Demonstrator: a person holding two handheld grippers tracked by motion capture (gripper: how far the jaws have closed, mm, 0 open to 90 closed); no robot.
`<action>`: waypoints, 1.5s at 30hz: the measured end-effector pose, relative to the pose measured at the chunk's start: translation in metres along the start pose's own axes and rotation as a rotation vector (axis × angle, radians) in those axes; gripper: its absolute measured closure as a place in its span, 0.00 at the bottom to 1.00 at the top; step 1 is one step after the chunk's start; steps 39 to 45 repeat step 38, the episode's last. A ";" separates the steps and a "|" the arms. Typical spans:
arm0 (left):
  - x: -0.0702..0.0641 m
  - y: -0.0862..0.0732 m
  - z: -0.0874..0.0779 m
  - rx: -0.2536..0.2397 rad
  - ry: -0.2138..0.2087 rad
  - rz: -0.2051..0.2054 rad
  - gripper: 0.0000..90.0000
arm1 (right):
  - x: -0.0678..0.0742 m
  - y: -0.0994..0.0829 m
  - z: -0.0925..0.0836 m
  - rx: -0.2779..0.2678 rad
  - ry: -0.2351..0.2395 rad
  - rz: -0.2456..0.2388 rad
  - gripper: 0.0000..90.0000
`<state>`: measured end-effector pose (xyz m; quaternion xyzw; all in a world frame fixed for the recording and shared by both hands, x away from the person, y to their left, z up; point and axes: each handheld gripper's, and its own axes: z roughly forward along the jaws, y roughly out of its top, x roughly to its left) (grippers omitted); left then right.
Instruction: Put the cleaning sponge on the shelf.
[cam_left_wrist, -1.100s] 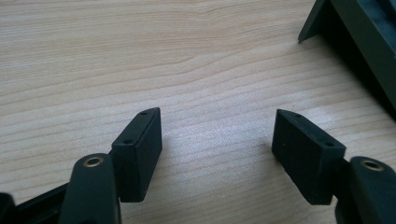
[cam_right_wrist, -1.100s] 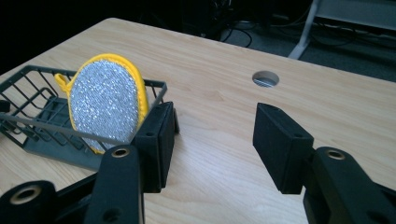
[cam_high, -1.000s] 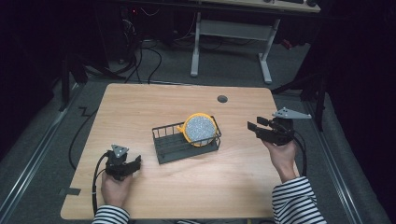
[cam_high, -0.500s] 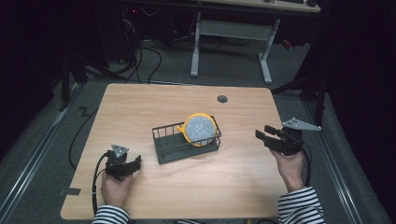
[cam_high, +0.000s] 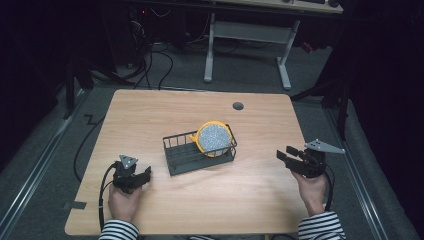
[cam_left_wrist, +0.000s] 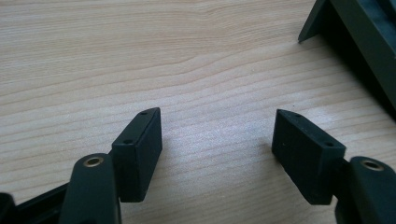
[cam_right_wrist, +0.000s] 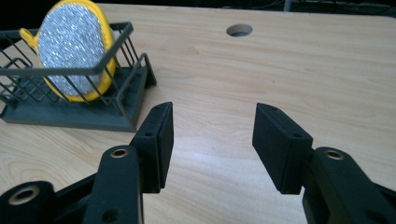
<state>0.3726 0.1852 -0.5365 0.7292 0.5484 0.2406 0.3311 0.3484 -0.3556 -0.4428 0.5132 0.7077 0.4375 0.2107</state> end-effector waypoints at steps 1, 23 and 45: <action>0.000 0.000 0.000 0.000 0.000 0.000 0.38 | -0.001 -0.002 0.001 0.001 -0.002 -0.002 0.54; 0.000 0.000 0.000 0.000 0.000 0.000 0.38 | -0.008 -0.073 0.033 0.125 -0.149 -0.005 0.48; 0.000 0.000 0.000 0.001 0.000 -0.001 0.38 | -0.002 -0.078 0.041 0.180 -0.191 -0.068 0.46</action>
